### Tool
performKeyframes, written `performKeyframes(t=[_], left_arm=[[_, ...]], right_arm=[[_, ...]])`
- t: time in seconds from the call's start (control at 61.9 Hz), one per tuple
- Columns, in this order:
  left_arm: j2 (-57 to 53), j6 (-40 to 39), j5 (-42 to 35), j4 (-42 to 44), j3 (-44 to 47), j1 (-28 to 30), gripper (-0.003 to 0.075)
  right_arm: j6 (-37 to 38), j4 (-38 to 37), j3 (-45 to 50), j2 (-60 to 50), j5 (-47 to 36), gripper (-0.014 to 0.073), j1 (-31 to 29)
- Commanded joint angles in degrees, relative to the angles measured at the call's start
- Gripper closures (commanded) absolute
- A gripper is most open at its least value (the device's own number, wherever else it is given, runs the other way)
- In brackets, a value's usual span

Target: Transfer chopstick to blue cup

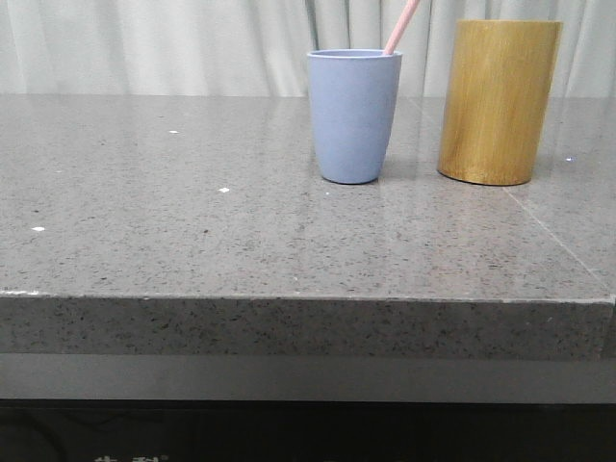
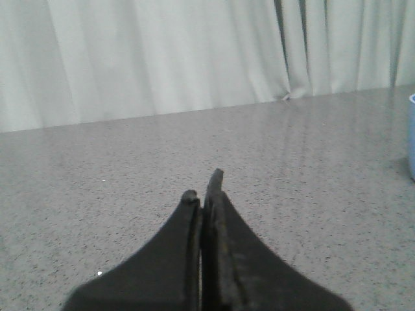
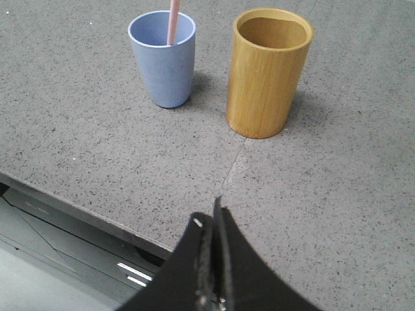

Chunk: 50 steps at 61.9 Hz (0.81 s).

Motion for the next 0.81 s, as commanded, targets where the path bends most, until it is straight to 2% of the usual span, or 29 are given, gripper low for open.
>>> performKeyframes(t=[0.0, 0.162, 0.792], left_arm=[[-3.83, -0.35, -8.14, -3.68, 3.81, 2.22, 0.0739], [-7.99, -0.35, -8.14, -9.64, 9.34, 3.8, 0.0739], [-10.17, -0.35, -6.83, -9.87, 10.49, 1.62, 0.0739]], right_arm=[[-0.07, -0.47, -1.42, 0.21, -4.58, 0.066, -0.43], [-0.07, -0.47, -1.42, 0.21, -4.58, 0.066, -0.43], [-0.07, -0.44, -1.42, 0.28, -4.53, 0.066, -0.43]])
